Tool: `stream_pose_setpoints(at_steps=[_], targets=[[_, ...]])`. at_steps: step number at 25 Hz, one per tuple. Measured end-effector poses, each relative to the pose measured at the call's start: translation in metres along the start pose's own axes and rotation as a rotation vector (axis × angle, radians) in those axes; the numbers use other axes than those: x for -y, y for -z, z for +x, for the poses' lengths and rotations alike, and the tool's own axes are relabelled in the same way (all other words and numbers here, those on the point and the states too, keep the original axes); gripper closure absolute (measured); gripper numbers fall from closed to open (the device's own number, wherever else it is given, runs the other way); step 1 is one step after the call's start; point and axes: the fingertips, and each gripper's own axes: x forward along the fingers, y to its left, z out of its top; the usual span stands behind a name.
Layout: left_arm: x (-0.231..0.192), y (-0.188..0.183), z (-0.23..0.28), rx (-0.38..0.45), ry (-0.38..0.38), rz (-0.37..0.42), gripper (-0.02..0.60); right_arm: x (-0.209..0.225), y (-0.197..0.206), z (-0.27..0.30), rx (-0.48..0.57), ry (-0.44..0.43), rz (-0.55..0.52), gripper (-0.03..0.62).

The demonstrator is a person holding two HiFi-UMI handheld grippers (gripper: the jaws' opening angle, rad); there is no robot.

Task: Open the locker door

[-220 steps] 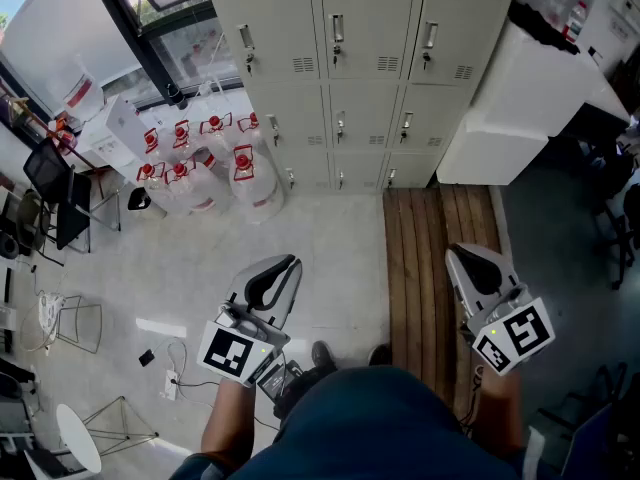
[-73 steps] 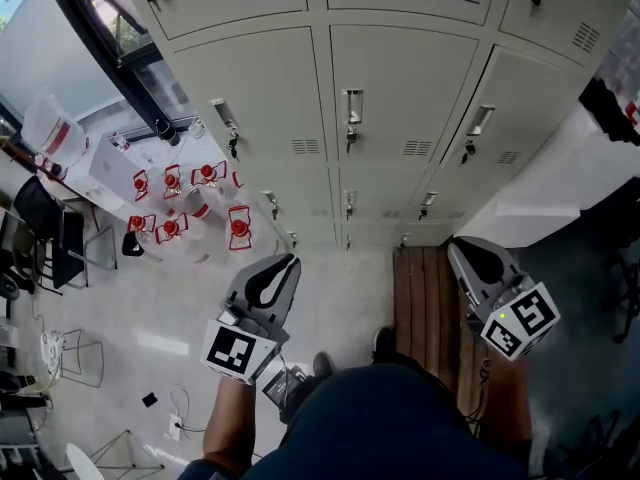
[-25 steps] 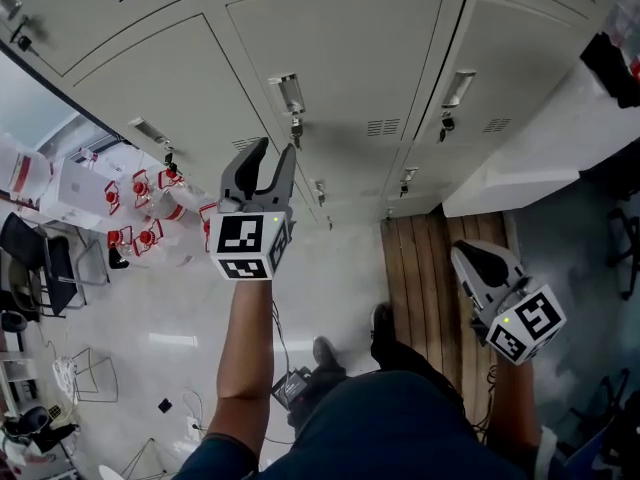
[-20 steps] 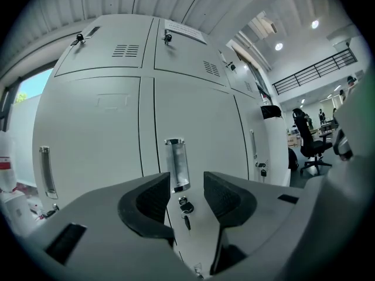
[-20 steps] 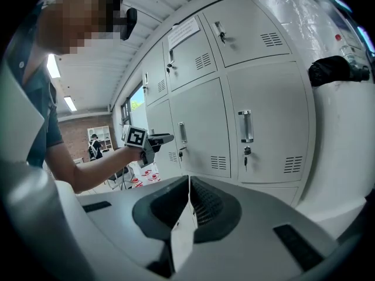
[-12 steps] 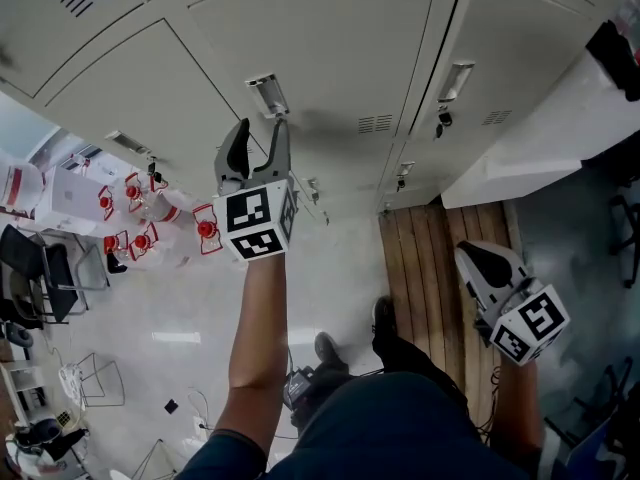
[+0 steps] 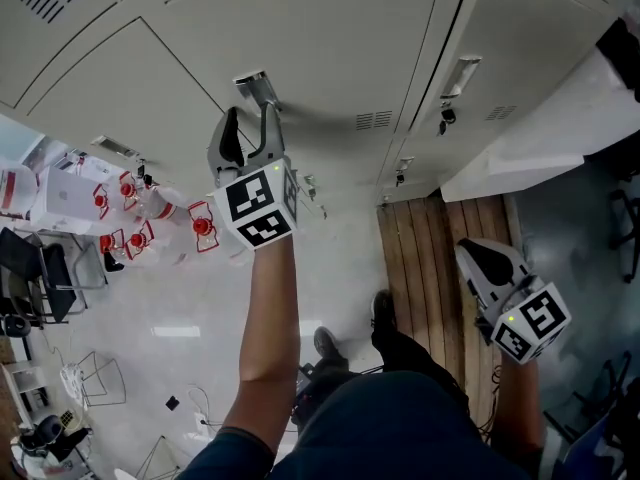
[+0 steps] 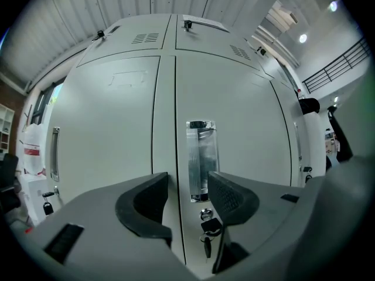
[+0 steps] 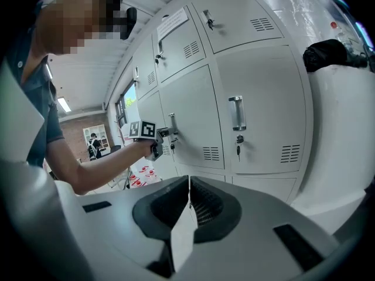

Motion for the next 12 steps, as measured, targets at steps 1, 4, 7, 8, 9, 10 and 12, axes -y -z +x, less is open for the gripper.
stream_pose_setpoints(at_steps=[1, 4, 7, 8, 9, 10, 12], targets=[[0.0, 0.0, 0.001, 0.005, -0.014, 0.009, 0.36, 0.001, 0.001, 0.001, -0.003, 0.001, 0.003, 0.557], [0.0, 0.003, 0.002, 0.013, -0.062, 0.031, 0.36, 0.002, 0.005, 0.005, -0.011, 0.0, 0.009, 0.557], [-0.004, 0.004, 0.004, 0.033, -0.131, 0.059, 0.362, 0.001, 0.006, 0.01, -0.015, -0.006, 0.012, 0.557], [-0.006, 0.004, 0.005, 0.038, -0.152, 0.068, 0.373, 0.001, 0.006, 0.011, -0.014, -0.008, 0.013, 0.557], [-0.007, 0.004, 0.005, 0.04, -0.167, 0.074, 0.385, 0.001, 0.006, 0.012, -0.013, -0.009, 0.013, 0.557], [-0.008, 0.004, 0.006, 0.041, -0.178, 0.076, 0.385, 0.002, 0.006, 0.012, -0.013, -0.007, 0.013, 0.557], [-0.008, 0.004, 0.006, 0.041, -0.188, 0.07, 0.385, 0.004, 0.006, 0.011, -0.014, -0.003, 0.014, 0.557]])
